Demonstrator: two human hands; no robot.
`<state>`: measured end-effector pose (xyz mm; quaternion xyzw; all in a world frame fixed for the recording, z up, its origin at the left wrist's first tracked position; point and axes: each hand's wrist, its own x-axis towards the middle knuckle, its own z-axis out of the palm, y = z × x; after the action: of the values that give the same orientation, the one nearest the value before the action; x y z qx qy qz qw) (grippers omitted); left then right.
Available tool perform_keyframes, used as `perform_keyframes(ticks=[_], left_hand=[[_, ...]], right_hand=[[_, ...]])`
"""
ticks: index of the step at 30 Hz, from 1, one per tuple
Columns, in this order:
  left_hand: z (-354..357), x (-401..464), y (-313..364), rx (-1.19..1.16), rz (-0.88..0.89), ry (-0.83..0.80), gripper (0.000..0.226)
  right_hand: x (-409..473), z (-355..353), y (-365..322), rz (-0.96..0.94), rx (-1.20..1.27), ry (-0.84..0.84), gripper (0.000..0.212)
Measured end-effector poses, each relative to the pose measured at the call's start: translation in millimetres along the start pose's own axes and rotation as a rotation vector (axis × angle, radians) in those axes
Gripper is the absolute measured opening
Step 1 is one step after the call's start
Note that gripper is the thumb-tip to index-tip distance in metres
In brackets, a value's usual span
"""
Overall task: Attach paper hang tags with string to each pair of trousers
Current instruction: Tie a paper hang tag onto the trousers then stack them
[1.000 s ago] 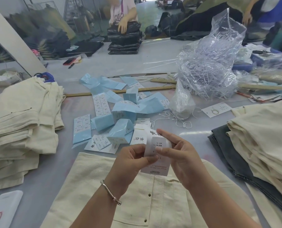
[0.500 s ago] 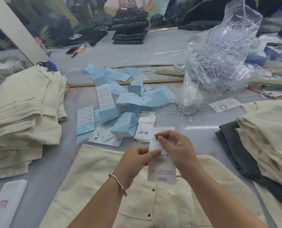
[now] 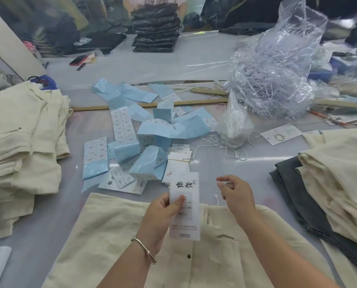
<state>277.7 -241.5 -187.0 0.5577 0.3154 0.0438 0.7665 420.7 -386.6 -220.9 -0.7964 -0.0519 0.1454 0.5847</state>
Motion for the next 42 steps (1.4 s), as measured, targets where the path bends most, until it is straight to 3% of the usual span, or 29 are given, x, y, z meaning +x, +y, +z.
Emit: perform_keyframes(ticks=[5, 9, 15, 20, 23, 25, 29, 33, 38, 42], left_hand=[[-7, 20, -5, -0.104, -0.003, 0.022, 0.021], [-11, 29, -9, -0.149, -0.036, 0.044, 0.026], [-23, 36, -11, -0.248, -0.084, 0.036, 0.029], [-33, 34, -5, -0.324, -0.043, 0.013, 0.036], [-37, 32, -4, -0.35, -0.036, -0.004, 0.034], [-37, 31, -1, -0.369, -0.041, -0.023, 0.034], [-32, 28, 5, -0.41, -0.056, -0.048, 0.031], [-15, 24, 10, -0.591, -0.168, -0.074, 0.035], [24, 14, 10, -0.738, -0.431, -0.239, 0.031], [44, 4, 3, -0.689, -0.424, -0.216, 0.023]], right_hand=[[54, -9, 4, -0.074, -0.386, 0.087, 0.011], [86, 24, -8, -0.17, -0.535, -0.083, 0.01], [114, 81, -24, -0.297, -0.611, -0.266, 0.027], [127, 104, -23, -0.272, -0.731, -0.275, 0.002], [130, 108, -23, -0.269, -0.76, -0.287, 0.011], [130, 104, -27, -0.251, -0.675, -0.267, 0.012], [119, 77, -49, -0.145, -0.168, -0.16, 0.012], [77, 35, -72, -0.062, 0.289, -0.323, 0.019], [-3, -5, -59, 0.142, 0.521, -0.567, 0.016], [-51, -27, -34, 0.251, 0.525, -0.503, 0.022]])
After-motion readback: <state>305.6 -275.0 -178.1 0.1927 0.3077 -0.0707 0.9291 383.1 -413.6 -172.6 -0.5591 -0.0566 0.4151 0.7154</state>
